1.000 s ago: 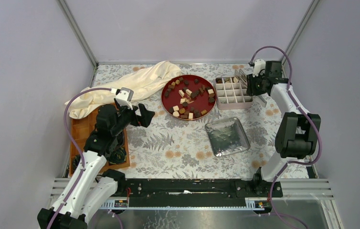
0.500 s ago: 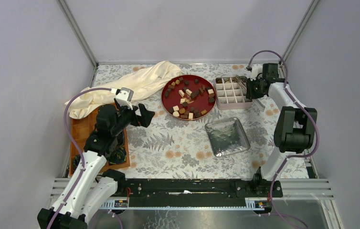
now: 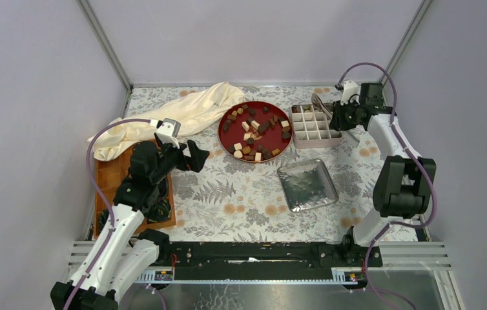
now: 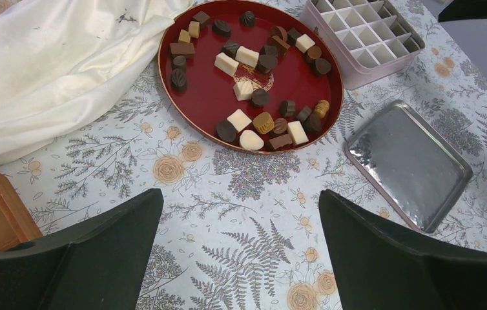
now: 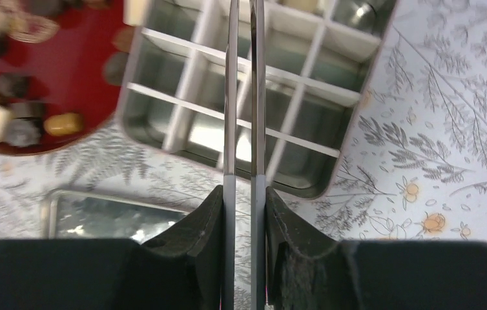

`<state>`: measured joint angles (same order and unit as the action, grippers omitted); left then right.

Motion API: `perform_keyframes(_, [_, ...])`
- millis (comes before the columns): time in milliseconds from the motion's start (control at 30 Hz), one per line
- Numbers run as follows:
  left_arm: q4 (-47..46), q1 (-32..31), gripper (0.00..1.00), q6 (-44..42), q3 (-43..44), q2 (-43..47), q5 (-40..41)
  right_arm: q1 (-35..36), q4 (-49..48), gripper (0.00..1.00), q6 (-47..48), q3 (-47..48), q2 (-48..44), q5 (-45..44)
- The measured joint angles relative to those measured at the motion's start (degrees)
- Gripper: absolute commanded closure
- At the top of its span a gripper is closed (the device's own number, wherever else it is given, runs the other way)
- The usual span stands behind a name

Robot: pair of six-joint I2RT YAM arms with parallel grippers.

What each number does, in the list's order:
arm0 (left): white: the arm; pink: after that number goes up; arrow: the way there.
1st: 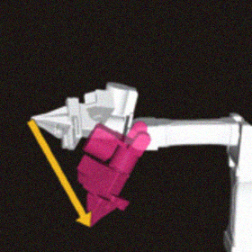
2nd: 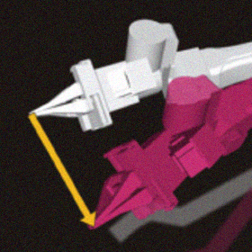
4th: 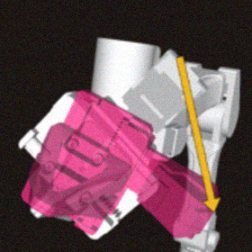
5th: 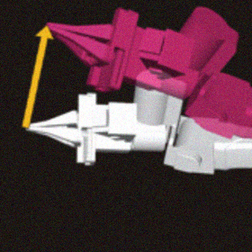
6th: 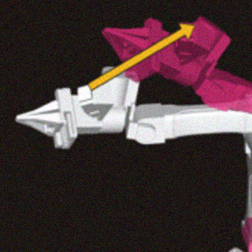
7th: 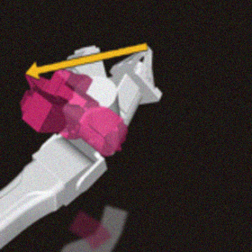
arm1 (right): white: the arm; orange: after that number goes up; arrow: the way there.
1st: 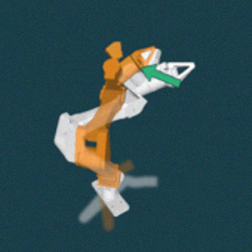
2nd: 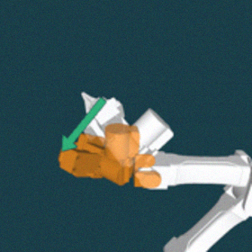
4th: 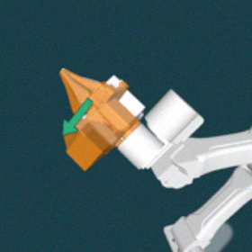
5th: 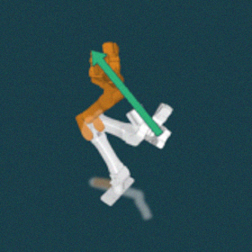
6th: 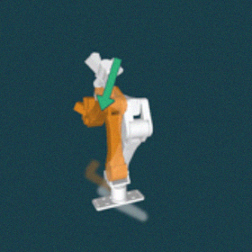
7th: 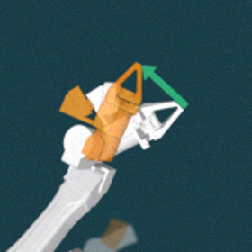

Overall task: Pack the chocolate
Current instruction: Pick up the fake chocolate from the plate.

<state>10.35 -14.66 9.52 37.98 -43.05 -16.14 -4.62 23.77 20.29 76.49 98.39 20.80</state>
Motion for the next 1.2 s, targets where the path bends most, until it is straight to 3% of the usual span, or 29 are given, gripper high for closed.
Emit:
perform_keyframes(200, [0.0,0.0,0.01,0.0,0.0,0.0,0.0,0.6,-1.4,0.73,-0.5,-1.6,-7.0,11.4])
perform_keyframes(367, [0.0,0.0,0.01,0.0,0.0,-0.1,0.0,6.2,-1.5,0.72,0.7,-2.9,-7.6,15.9])
perform_keyframes(667, [0.0,0.0,0.01,0.0,0.0,-0.4,0.1,17.6,1.7,0.69,4.0,-2.5,-1.2,11.2])
perform_keyframes(1200, [0.0,0.0,0.01,0.0,0.0,-0.4,0.1,20.3,5.1,0.57,5.1,0.8,4.9,1.1])
